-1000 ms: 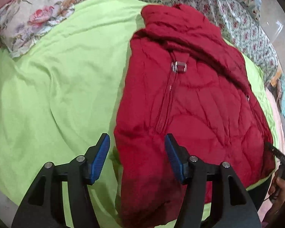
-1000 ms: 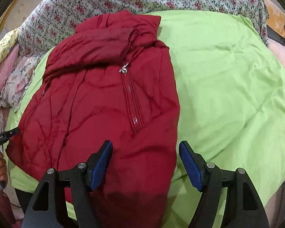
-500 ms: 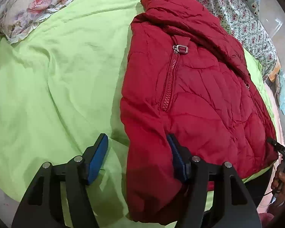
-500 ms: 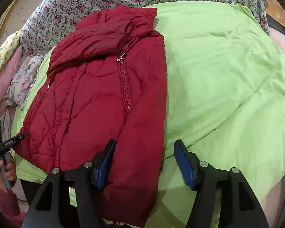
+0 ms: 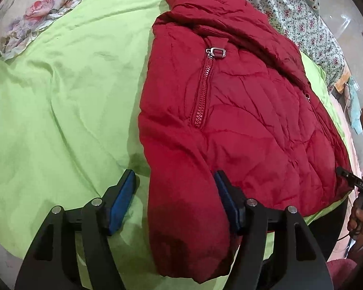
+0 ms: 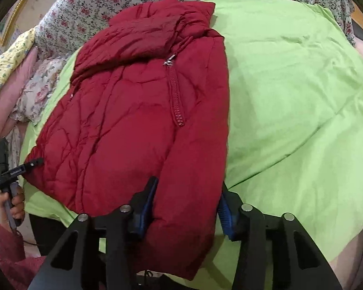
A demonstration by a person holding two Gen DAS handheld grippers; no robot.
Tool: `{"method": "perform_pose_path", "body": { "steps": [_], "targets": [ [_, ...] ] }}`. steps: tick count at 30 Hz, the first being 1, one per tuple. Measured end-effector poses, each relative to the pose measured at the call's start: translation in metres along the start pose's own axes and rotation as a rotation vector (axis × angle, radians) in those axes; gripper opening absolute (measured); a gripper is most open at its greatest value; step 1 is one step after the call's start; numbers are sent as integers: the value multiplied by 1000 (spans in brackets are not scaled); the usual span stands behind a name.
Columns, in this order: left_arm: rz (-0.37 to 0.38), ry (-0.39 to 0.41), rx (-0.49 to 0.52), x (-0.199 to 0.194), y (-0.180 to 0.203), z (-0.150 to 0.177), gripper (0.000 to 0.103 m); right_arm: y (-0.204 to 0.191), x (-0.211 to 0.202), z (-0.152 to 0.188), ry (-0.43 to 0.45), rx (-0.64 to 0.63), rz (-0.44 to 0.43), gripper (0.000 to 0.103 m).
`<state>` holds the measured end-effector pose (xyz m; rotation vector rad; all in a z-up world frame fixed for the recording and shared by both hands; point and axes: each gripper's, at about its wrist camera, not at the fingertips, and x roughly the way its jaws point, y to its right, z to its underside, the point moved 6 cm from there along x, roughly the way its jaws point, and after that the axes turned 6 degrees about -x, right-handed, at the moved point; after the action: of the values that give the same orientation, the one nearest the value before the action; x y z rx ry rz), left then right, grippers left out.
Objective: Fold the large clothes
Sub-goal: 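Grasp the hem with both grippers and lift it toward the collar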
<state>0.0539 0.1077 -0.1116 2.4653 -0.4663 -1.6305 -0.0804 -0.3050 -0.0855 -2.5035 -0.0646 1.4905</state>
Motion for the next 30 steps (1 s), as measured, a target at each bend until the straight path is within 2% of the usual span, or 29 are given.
{"method": "perform_pose_path", "body": {
  "steps": [9,14,15,16,17,19,21,25,30],
  "targets": [
    [22,-9,56,-4,13,7,66,-6,7,2,1,-23,-1,49],
    [10,-17,66,3,14,7,46,-6,7,3,21,-35,-7,47],
    [12,-15,72,3,15,6,41,-6,7,3,24,-38,-10,46],
    [22,-14,76,3,17,7,30,-6,7,3,26,-40,-14,42],
    [39,-14,78,2,19,8,26,-6,6,2,27,-42,-18,39],
    [42,-1,86,1,22,9,22,-6,5,1,34,-38,-23,28],
    [44,12,93,-2,25,10,19,-7,3,0,47,-29,-32,25],
    [52,32,113,-14,31,8,16,-8,-6,0,78,-9,-63,22],
    [90,78,128,-39,38,6,15,-7,-20,2,122,33,-161,21]
  ]
}}
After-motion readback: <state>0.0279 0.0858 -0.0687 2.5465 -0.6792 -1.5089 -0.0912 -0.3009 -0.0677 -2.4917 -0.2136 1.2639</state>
